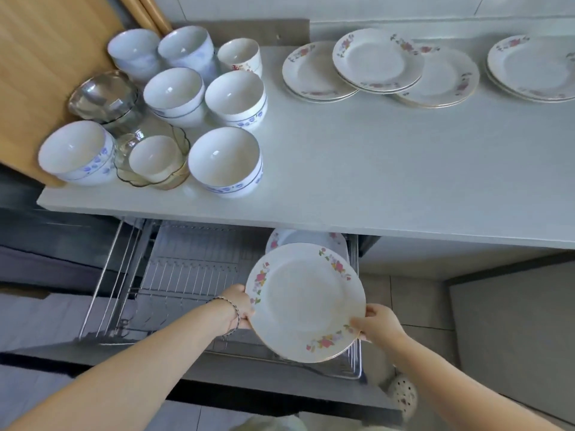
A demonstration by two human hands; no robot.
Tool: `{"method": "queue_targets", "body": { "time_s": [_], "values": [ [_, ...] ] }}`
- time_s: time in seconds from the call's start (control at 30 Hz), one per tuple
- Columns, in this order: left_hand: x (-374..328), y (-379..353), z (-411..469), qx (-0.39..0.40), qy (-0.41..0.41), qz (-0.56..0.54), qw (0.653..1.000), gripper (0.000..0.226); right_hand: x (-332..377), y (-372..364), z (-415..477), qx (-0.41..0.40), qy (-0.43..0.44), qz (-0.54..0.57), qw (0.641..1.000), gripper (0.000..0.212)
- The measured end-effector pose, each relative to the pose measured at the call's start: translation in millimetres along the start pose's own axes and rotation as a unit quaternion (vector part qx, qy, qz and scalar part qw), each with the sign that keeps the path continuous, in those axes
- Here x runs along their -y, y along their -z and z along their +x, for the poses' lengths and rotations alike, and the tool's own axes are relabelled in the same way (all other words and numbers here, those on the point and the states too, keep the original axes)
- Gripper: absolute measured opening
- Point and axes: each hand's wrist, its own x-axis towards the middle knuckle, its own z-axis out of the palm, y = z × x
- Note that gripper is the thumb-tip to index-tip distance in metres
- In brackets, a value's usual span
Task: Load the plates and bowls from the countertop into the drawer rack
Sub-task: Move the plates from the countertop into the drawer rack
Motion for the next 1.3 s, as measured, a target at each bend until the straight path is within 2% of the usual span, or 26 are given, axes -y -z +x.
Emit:
{"method": "queue_targets", "body": {
  "time_s": [0.2,0.27,0.37,0.57,0.77,0.97,1.1,1.17,1.23,1.3],
  "values": [
    [-1,13,83,0.001,0.031,0.022,0.999,0.05,6,-50,54,-0.058,-0.026,0.023,0.998,0.015],
    [-2,7,107,0.002,0.024,0.019,1.0,0.05,3,-56,75,-0.076,-0.034,0.027,0.996,0.013],
    [-4,-1,139,-0.009,0.015,0.018,1.0,0.05,-1,-62,103,-0.106,-0.049,0.04,0.992,0.027],
    [-8,-8,190,-0.062,-0.034,0.073,0.995,0.046,0,-76,142,-0.146,-0.049,0.05,0.987,0.019],
    [-10,-14,207,-0.125,-0.077,0.084,0.986,0.04,0,-93,156,-0.175,-0.072,0.048,0.981,0.032],
    [-14,-17,215,-0.131,-0.108,0.113,0.979,0.045,0,-100,164,-0.214,-0.068,0.057,0.973,0.028],
    [-18,-22,214,-0.121,-0.168,0.202,0.957,0.037,-5,-101,162,-0.245,-0.01,0.076,0.967,0.017],
    [-15,-26,214,-0.122,-0.185,0.234,0.947,0.043,-9,-99,158,-0.244,0.021,0.097,0.965,0.019],
    [-10,-34,210,-0.11,-0.165,0.22,0.955,0.05,-12,-101,156,-0.22,0.013,0.092,0.971,0.02],
    [-6,-44,207,-0.09,-0.113,0.14,0.98,0.053,-16,-104,157,-0.192,-0.017,0.068,0.979,0.017]
  ]
}}
